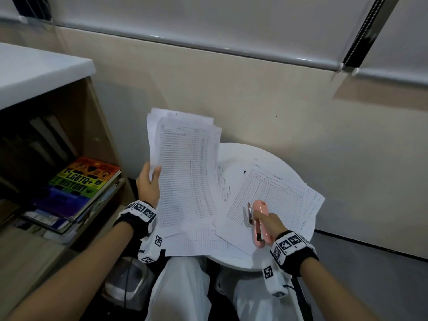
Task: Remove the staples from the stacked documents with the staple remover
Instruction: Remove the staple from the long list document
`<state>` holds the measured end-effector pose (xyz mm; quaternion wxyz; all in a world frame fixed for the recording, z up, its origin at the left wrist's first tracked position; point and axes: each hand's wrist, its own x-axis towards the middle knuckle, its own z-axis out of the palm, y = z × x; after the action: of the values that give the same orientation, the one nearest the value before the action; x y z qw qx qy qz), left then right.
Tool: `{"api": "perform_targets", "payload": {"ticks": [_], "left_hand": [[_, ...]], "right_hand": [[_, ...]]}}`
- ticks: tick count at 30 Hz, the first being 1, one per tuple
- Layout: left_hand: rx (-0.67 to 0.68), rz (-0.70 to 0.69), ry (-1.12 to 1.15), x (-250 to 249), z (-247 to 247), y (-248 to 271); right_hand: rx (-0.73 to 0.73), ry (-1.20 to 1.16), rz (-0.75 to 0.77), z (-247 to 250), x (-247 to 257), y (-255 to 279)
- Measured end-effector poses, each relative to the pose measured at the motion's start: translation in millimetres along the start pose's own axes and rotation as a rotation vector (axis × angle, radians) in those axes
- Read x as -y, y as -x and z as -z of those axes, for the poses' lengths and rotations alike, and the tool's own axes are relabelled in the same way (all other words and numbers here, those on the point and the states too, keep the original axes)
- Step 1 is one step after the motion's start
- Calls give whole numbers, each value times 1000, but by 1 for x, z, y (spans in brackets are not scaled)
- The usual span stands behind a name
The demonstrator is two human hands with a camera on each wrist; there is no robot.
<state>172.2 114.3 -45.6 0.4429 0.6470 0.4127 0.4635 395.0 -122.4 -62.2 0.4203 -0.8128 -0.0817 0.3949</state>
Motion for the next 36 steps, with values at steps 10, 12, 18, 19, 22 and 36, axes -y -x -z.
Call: {"api": "perform_targets", "payload": {"ticks": [10,12,18,19,22,36], "left_hand": [[141,-8,181,-67,22,-16],[246,96,161,-58,10,8],[501,510,50,5,-13,104],[550,552,36,14,-13,112],[672,560,-37,15,-13,127],[765,-167,-857,-2,-36,68]], "right_hand": [[-51,-62,-41,5,3,11],[-86,-130,-59,9,4,15],[-373,-325,141,29,15,21],[-418,-253,188,33,18,19],[-356,-58,266,36,27,20],[10,529,307,-76,35,20]]}}
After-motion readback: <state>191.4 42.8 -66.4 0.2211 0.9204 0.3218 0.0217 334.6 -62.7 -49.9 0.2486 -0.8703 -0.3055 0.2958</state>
